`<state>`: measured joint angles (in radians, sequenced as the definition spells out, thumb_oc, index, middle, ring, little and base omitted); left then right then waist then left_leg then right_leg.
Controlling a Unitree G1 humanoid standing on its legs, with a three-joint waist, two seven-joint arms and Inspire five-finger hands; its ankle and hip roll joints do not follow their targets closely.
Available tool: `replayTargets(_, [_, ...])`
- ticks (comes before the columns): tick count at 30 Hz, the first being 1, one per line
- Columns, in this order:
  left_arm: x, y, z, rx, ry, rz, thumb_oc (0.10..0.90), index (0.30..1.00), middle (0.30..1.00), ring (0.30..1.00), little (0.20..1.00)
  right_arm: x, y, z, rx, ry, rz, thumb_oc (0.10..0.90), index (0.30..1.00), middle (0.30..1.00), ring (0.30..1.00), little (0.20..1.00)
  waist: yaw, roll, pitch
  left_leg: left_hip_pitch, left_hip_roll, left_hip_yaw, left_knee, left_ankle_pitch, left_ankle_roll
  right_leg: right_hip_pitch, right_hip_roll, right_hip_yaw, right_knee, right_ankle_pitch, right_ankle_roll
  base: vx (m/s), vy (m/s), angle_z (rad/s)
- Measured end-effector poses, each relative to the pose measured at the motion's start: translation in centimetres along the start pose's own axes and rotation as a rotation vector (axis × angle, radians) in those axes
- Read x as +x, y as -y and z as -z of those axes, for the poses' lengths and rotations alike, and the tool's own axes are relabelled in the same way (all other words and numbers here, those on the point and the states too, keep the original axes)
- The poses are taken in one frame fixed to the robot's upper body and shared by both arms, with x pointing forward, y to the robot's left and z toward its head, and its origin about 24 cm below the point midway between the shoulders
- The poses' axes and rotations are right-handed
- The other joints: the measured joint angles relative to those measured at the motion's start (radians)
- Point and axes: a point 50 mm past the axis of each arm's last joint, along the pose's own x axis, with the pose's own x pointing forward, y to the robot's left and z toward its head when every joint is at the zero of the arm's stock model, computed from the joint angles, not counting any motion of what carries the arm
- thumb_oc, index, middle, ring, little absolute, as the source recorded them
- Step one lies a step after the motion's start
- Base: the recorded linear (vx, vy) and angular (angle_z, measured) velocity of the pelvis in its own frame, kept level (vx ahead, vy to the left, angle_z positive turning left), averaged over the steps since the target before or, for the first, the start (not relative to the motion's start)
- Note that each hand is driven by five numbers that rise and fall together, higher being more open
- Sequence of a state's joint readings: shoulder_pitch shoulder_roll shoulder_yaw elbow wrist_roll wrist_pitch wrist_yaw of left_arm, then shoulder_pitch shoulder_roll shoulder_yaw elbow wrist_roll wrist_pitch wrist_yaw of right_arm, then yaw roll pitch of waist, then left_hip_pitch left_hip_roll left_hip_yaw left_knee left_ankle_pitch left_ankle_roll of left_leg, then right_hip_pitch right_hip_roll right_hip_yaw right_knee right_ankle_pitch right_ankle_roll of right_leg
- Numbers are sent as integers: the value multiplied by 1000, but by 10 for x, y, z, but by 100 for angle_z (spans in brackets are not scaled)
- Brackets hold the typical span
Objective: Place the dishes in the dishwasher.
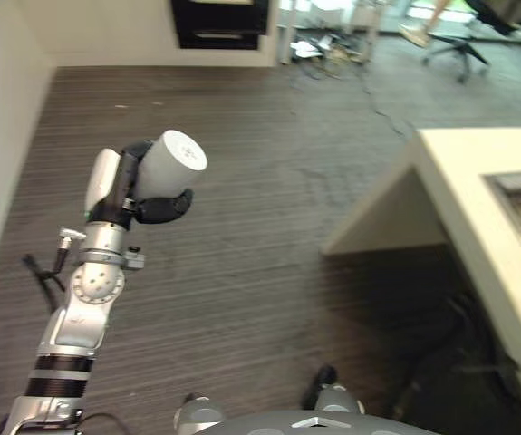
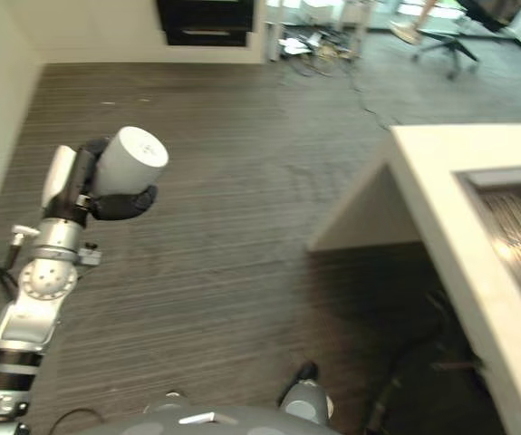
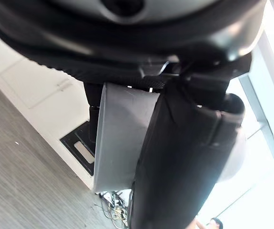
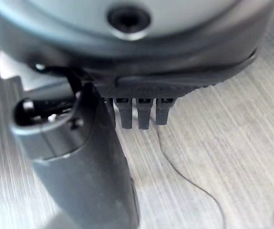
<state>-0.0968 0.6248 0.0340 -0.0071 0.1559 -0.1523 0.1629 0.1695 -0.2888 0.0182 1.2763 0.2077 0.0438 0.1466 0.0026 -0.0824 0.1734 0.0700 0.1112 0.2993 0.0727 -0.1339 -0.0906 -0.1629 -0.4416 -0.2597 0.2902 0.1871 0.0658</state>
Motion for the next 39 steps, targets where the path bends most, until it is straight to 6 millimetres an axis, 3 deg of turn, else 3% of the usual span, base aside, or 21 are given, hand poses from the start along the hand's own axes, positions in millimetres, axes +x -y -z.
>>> replayTargets(1, [5, 11, -3, -33, 2, 24, 400, 300, 300, 300, 300, 1, -11, 5, 23, -12, -39, 800, 900, 900, 900, 900, -12, 20, -15, -15, 4, -85, -19, 4, 44, 17, 108, 272, -7, -123, 50, 197, 328, 181])
replayTargets(2, [12, 14, -11, -55, 32, 29, 400, 300, 300, 300, 300, 3, -18, 1, 50, -2, -66, 800, 900, 900, 900, 900, 3, 55, 0, -4, 5, -132, -49, 23, 71, 18, 204, 377, -8, -215, 77, 122, 241, 172])
replayTargets(5, [20, 20, -13, -66, 40, 46, 400, 300, 300, 300, 300, 4, -22, -29, 3, 81, -67, 800, 900, 900, 900, 900, -12, 90, 17, 38, -10, -207, -79, 28, 75, -26, 339, 295, -39, -264, 67, 165, 180, 112])
replayTargets(6, [25, 22, -16, -81, 50, 39, 400, 300, 300, 300, 300, 4, -23, -33, -3, 95, -72, 800, 900, 900, 900, 900, -23, 90, 13, 38, -17, -254, -83, 25, 80, -53, 388, 303, -62, -268, 49, 140, 90, 172])
replayTargets(7, [29, 28, -22, -109, 69, 41, 400, 300, 300, 300, 300, 4, -24, -37, 24, 116, -77, 800, 900, 900, 900, 900, -41, 74, 13, 49, -52, -305, -93, 23, 81, -117, 455, 377, -102, -199, 54, 46, 3, 167])
replayTargets(8, [26, 29, -19, -93, 62, 64, 400, 300, 300, 300, 300, 4, -25, -37, 27, 117, -80, 800, 900, 900, 900, 900, -41, 35, 12, 71, -92, -298, -81, 17, 72, -114, 455, 383, -155, -34, -26, 32, -50, 111])
replayTargets(9, [16, 30, -10, -87, 21, 76, 400, 300, 300, 300, 300, 4, -25, -41, 26, 128, -74, 800, 900, 900, 900, 900, -30, 11, 14, 76, -125, -263, -3, -9, 36, -83, 432, 334, -155, -40, -81, 89, -47, 8])
replayTargets(10, [4, 31, 2, -71, -28, 98, 400, 300, 300, 300, 300, 4, -26, -49, 24, 162, -70, 800, 900, 900, 900, 900, -13, -23, 9, 12, -138, -259, 103, -51, 46, -46, 403, 344, -192, -30, -81, 89, -46, -11])
replayTargets(11, [2, 32, 4, -53, -31, 128, 400, 300, 300, 300, 300, 3, -27, -56, 27, 178, -71, 800, 900, 900, 900, 900, -9, -37, -4, -25, -144, -270, 63, -55, 63, -24, 387, 348, -238, -9, -55, 144, -61, 0])
replayTargets(13, [3, 31, 0, -50, -9, 137, 400, 300, 300, 300, 300, 2, -24, -67, 34, 207, -61, 800, 900, 900, 900, 900, -13, -33, -9, -64, -117, -289, -85, 9, 75, 5, 395, 343, -298, -2, -39, 94, -44, 17])
replayTargets(14, [3, 29, -1, -46, -6, 135, 400, 300, 300, 300, 300, 2, -27, -74, 34, 223, -63, 800, 900, 900, 900, 900, 0, -36, -7, -52, -99, -266, -125, 104, 96, 33, 402, 349, -332, -11, -26, 58, -37, -17])
replayTargets(15, [1, 28, 3, -37, -27, 151, 400, 300, 300, 300, 300, 2, -34, -80, 35, 231, -73, 800, 900, 900, 900, 900, 4, -48, -10, -3, -100, -250, -161, 125, 94, 72, 403, 345, -362, -9, -18, 49, -50, -19])
replayTargets(20, [3, 45, -7, -58, 10, 217, 400, 300, 300, 300, 300, 3, -41, -84, 15, 231, -93, 800, 900, 900, 900, 900, -3, -30, -28, 47, -110, -255, -161, 122, 92, 135, 366, 332, -392, -19, 40, 44, -44, 10])
replayTargets(22, [1, 49, -6, -63, 4, 229, 400, 300, 300, 300, 300, 0, -52, -104, -52, 268, -77, 800, 900, 900, 900, 900, 5, -6, -27, 68, -112, -252, -161, 122, 92, 156, 367, 342, -393, -30, 50, 42, -37, -25])
replayTargets(24, [-9, 50, -1, -78, -28, 216, 400, 300, 300, 300, 300, -19, -84, -120, -70, 500, -201, 800, 900, 900, 900, 900, -27, 33, -29, 91, -118, -202, -132, 117, 83, 172, 378, 368, -389, -29, 48, 10, -31, -74])
replayTargets(25, [-9, 49, 1, -72, -36, 210, 400, 300, 300, 300, 300, -19, -101, -118, -70, 509, -268, 800, 900, 900, 900, 900, -27, 18, -29, 57, -125, -179, -27, 80, 45, 184, 360, 384, -387, -22, 27, -23, -12, -60])
replayTargets(27, [-8, 49, -4, -69, -10, 211, 400, 300, 300, 300, 300, -14, -110, -110, -61, 454, -284, 800, 900, 900, 900, 900, -27, -3, -57, 37, -143, -202, -103, 54, 63, 171, 338, 416, -387, -32, 11, 49, -10, -53])
replayTargets(29, [3, 49, -23, -84, 80, 196, 400, 300, 300, 300, 300, -6, -98, -98, -58, 373, -237, 800, 900, 900, 900, 900, -44, 43, -49, 13, -75, -198, -168, 143, 71, 172, 377, 406, -388, -51, 36, 69, -16, -53])
replayTargets(30, [3, 49, -23, -88, 80, 183, 400, 300, 300, 300, 300, 0, -94, -89, 2, 310, -201, 800, 900, 900, 900, 900, -39, 24, -59, 39, -94, -180, -167, 134, 78, 186, 361, 401, -389, -85, 66, 24, -7, -59])
replayTargets(33, [6, 58, -34, -96, 136, 213, 400, 300, 300, 300, 300, 6, -69, -80, 0, 211, -93, 800, 900, 900, 900, 900, -68, 18, -70, 52, -107, -185, -169, 125, 86, 199, 348, 364, -390, -99, 71, 51, -4, -7])
replayTargets(39, [-7, 66, -25, -95, 95, 251, 400, 300, 300, 300, 300, 5, -49, -67, 36, 206, -43, 800, 900, 900, 900, 900, -68, 71, -84, 63, -97, -201, -172, 128, 83, 217, 358, 350, -394, -101, 69, 17, -6, 7])
